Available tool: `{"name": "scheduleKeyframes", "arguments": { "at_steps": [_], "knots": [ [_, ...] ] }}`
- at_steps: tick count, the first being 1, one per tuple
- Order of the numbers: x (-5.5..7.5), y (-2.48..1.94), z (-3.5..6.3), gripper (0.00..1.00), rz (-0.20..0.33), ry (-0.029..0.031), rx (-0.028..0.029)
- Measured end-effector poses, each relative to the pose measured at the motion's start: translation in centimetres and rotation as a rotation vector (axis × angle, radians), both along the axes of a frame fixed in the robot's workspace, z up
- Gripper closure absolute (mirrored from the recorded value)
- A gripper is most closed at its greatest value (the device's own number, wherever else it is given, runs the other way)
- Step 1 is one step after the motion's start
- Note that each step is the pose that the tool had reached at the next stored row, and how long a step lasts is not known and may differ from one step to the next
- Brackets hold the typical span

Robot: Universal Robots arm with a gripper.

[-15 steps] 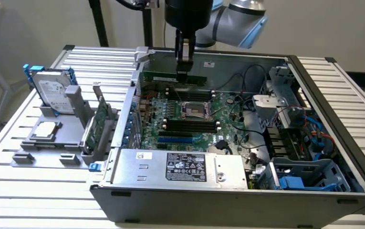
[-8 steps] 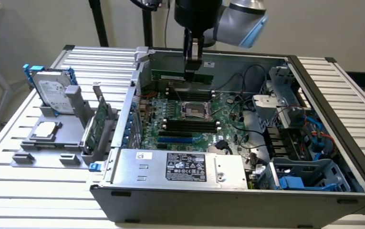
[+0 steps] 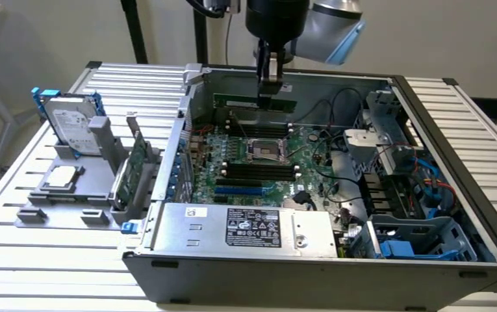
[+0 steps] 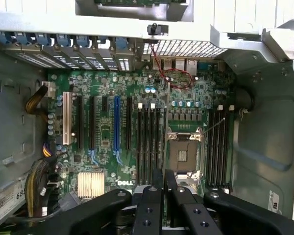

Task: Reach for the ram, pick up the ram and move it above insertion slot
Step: 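Pick up the ram and move it above insertion slot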

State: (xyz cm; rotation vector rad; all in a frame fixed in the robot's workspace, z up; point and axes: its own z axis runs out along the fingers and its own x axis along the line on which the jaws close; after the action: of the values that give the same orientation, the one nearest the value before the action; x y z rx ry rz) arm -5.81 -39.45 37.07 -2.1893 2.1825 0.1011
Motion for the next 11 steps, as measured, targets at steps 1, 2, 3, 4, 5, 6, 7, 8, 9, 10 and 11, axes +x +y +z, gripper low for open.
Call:
{"name": "scheduleKeyframes", "arguments": {
  "at_steps": [1, 2, 3, 4, 5, 6, 7, 8, 9, 10, 11],
  "knots": [
    [0.11, 0.08, -0.03, 0.86, 0.000, -0.0015, 0.0020],
    [0.21, 0.16, -0.06, 0.86, 0.000, -0.0033, 0.0039],
    [0.29, 0.24, -0.08, 0.86, 0.000, -0.0051, 0.0055],
    [0.35, 0.31, -0.11, 0.86, 0.000, -0.0072, 0.0069],
    [0.40, 0.38, -0.13, 0.86, 0.000, -0.0095, 0.0080],
    [0.46, 0.46, -0.16, 0.86, 0.000, -0.0120, 0.0089],
    [0.52, 0.53, -0.18, 0.86, 0.000, -0.0146, 0.0091],
    [0.58, 0.59, -0.19, 0.86, 0.001, -0.0174, 0.0094],
    [0.62, 0.60, -0.19, 0.86, 0.002, -0.0182, 0.0094],
    [0.64, 0.60, -0.20, 0.86, 0.003, -0.0183, 0.0095],
    [0.64, 0.60, -0.19, 0.86, 0.003, -0.0182, 0.0096]
  ]
}}
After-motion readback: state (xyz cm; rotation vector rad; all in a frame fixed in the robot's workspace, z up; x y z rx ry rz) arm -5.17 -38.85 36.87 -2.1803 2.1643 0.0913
